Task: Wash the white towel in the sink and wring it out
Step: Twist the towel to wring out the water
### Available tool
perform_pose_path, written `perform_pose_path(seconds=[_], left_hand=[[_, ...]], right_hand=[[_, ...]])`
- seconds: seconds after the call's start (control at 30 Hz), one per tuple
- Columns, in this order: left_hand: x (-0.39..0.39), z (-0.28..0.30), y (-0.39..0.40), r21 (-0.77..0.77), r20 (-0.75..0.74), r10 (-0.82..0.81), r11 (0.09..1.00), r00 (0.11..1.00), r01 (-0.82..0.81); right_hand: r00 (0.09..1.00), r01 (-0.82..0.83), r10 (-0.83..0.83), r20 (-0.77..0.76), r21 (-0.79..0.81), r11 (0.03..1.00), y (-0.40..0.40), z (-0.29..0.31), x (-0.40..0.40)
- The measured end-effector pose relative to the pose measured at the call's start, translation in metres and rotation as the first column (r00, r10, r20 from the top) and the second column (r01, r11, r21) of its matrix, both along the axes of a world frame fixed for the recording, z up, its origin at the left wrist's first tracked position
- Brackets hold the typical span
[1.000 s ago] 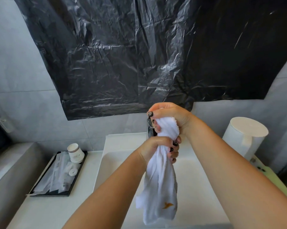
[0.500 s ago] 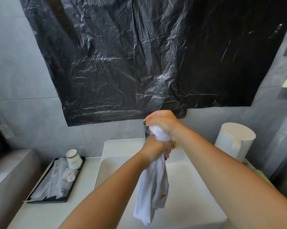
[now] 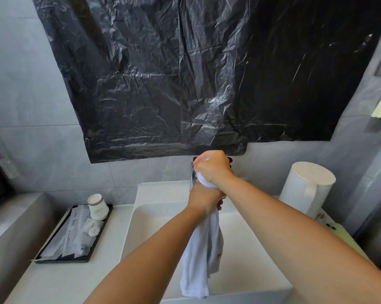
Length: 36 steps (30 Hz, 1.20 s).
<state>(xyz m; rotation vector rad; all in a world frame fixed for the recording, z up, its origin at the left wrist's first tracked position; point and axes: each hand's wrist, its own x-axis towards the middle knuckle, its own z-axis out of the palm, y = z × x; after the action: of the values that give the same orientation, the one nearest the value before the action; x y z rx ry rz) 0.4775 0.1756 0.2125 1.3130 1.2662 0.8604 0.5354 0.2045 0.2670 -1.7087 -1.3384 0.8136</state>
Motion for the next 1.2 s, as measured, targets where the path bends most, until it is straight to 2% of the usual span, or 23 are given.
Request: perform_pose_path(seconds=[0.13,0.2,0.37,0.6,0.67,0.73,0.8,0.83,0.9,0.97,1.0,1.07,1.13,1.2], left_hand=[[0.001,-0.002,0.003,0.019,-0.021,0.019,1.0,1.0,-0.018],[0.0,-0.004,0.003,0.038,-0.034,0.027,0.999,0.999,-0.026],[-0.001,-0.007,0.004,0.119,-0.139,0.066,0.992,0.988,-0.05],[-0.004,-0.012,0.003,0.117,-0.21,0.044,0.993,0.977,-0.02],[-0.006,-0.007,0.005,0.095,-0.146,0.006,0.995,0.989,0.008],[-0.012,0.001,0.008,0.111,-0.069,-0.095,0.989,0.993,0.102],[-0.021,0.009,0.008,0.139,0.054,-0.17,0.977,0.984,0.161],[-0.026,0.013,0.009,0.13,0.14,-0.175,0.979,0.975,0.157],[-0.033,0.019,0.012,0.089,0.312,-0.159,0.986,0.937,0.137],[-0.038,0.028,0.016,0.066,0.418,-0.179,0.984,0.89,0.167],[-0.04,0.034,0.018,0.071,0.429,-0.209,0.978,0.879,0.198],[-0.043,0.05,0.019,0.144,0.316,-0.275,0.96,0.908,0.24],[-0.04,0.063,0.017,0.298,0.151,-0.289,0.925,0.945,0.235],[-0.034,0.07,0.016,0.388,0.119,-0.219,0.908,0.968,0.158]], right_hand=[[0.995,-0.029,0.029,-0.097,0.003,1.0,-0.008,0.005,0.0],[0.999,-0.008,0.01,-0.048,0.034,0.999,-0.008,0.001,-0.002],[0.967,0.105,-0.128,0.222,0.111,0.988,-0.004,-0.007,-0.01],[0.972,0.117,-0.142,0.186,0.142,0.983,0.005,-0.022,-0.012],[0.988,0.038,-0.059,0.144,0.147,0.988,0.005,-0.019,-0.008],[0.994,-0.037,0.021,0.103,0.156,0.987,0.002,-0.011,-0.001],[0.995,-0.06,0.076,-0.07,0.213,0.975,-0.004,-0.006,0.01],[0.969,-0.044,0.099,-0.225,0.236,0.971,-0.01,-0.004,0.017],[0.858,-0.039,0.138,-0.495,0.206,0.978,-0.021,-0.013,0.035],[0.779,-0.169,0.219,-0.588,0.14,0.976,-0.028,-0.033,0.047],[0.761,-0.277,0.281,-0.585,0.099,0.956,-0.03,-0.044,0.049],[0.705,-0.44,0.394,-0.589,0.072,0.895,-0.035,-0.053,0.044],[0.673,-0.445,0.455,-0.583,0.171,0.879,-0.037,-0.051,0.036],[0.759,-0.34,0.444,-0.477,0.291,0.894,-0.043,-0.046,0.023]])
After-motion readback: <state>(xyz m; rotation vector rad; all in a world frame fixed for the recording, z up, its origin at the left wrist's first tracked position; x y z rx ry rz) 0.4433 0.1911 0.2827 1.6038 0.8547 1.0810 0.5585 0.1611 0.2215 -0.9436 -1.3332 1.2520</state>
